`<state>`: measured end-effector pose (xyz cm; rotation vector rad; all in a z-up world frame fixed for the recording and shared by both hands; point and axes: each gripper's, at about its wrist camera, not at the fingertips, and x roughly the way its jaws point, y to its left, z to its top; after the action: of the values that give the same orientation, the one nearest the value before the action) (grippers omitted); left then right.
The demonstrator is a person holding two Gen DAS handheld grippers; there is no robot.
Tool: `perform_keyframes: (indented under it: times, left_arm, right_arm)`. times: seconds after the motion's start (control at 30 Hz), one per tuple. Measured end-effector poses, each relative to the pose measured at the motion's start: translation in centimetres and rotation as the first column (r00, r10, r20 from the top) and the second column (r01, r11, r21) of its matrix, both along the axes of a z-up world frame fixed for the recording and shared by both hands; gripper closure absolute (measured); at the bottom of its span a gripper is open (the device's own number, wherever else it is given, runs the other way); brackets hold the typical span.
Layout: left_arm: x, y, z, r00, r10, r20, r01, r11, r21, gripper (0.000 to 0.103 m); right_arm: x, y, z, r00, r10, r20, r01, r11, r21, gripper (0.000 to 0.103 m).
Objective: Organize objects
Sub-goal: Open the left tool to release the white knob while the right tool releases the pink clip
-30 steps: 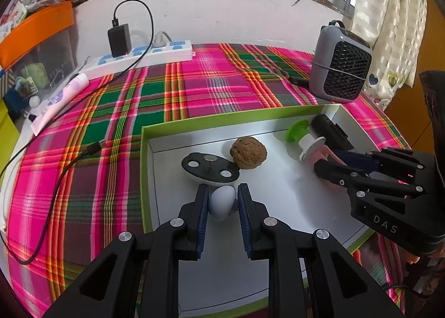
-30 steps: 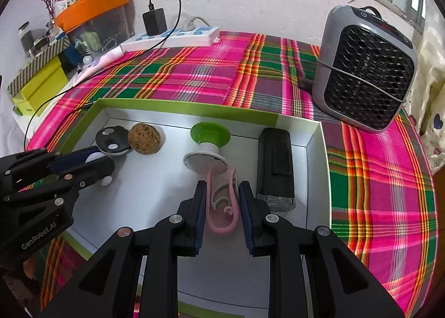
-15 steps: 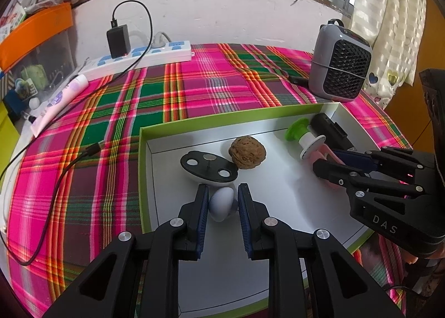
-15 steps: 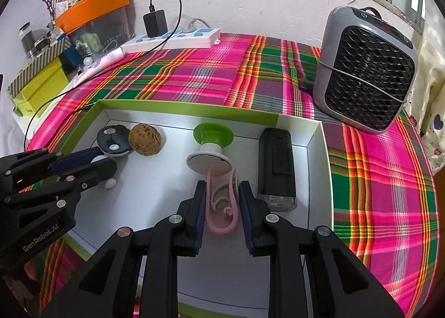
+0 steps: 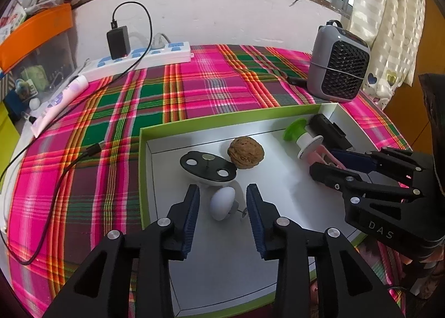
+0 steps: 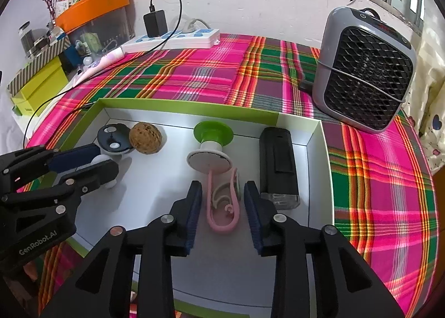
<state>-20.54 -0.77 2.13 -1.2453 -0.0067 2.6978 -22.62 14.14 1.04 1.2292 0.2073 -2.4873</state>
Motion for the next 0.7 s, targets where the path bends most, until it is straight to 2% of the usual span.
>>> perform_keyframes:
  times: [0.23,0.37,0.7]
  left_arm:
    - [0.3,0.0,0.1,1.000,-0.001,0.003,0.001,1.000,0.008,0.067]
    - [0.6,-0.1,0.2,1.000,0.005,0.001,-0.005,1.000,0.014,0.066]
    - [1.9,-0.3,1.0,1.000,0.019,-0.015,-0.018,0.999,0.029,0.065]
  right_arm:
    - [0.3,0.1,0.1,1.000,-0.004,-0.003,0.004,1.000,-0.007,0.067]
    - [0.6,0.3,0.4,1.000,-0.007,-0.011,0.007,1.000,-0.014,0.060]
    - [1.6,0.9,1.3,0.999,-0.032,-0.010,0.031,0.997,-0.065,0.060]
